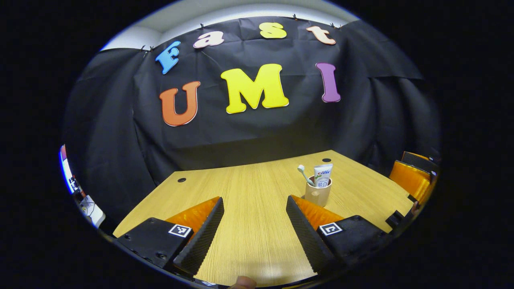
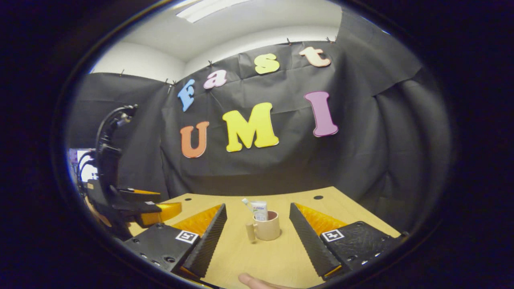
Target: Put the toothbrush and toothpaste on the desktop into the cup, then pick up the cup and place it on the coaster on the desktop.
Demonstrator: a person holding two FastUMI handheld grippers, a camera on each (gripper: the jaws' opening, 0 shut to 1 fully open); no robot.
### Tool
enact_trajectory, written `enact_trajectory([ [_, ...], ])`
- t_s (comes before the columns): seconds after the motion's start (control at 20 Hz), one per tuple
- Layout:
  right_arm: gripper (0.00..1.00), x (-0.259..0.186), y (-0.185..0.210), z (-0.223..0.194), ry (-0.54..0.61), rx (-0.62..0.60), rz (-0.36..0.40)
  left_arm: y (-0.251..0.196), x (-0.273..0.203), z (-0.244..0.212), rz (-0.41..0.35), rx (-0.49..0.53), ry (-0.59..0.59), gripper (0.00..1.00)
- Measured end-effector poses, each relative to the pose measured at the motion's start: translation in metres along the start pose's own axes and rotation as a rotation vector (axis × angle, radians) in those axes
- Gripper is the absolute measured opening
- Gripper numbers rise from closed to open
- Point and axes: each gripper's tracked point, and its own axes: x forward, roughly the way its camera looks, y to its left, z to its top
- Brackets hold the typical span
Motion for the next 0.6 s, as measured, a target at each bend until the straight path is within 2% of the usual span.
enact_trajectory([
  [0.1, 0.95, -0.001, 0.004, 0.001, -0.005, -0.053, -0.047, 0.006, -0.001, 0.01, 0.025, 0.006, -0.078, 0.99],
  [0.15, 0.95, -0.002, 0.005, 0.003, -0.011, -0.075, -0.063, 0.007, -0.003, 0.015, 0.029, 0.002, -0.115, 0.95],
  [0.2, 0.95, -0.004, 0.006, 0.007, -0.02, -0.089, -0.078, 0.006, -0.005, 0.019, 0.023, -0.006, -0.147, 0.99],
  [0.25, 0.95, -0.006, 0.003, 0.01, -0.031, -0.095, -0.097, 0.006, -0.005, 0.021, 0.014, -0.011, -0.166, 0.99],
  [0.6, 0.95, -0.004, -0.002, 0.008, -0.042, -0.084, -0.152, 0.002, -0.011, 0.001, -0.032, -0.09, -0.155, 0.99],
])
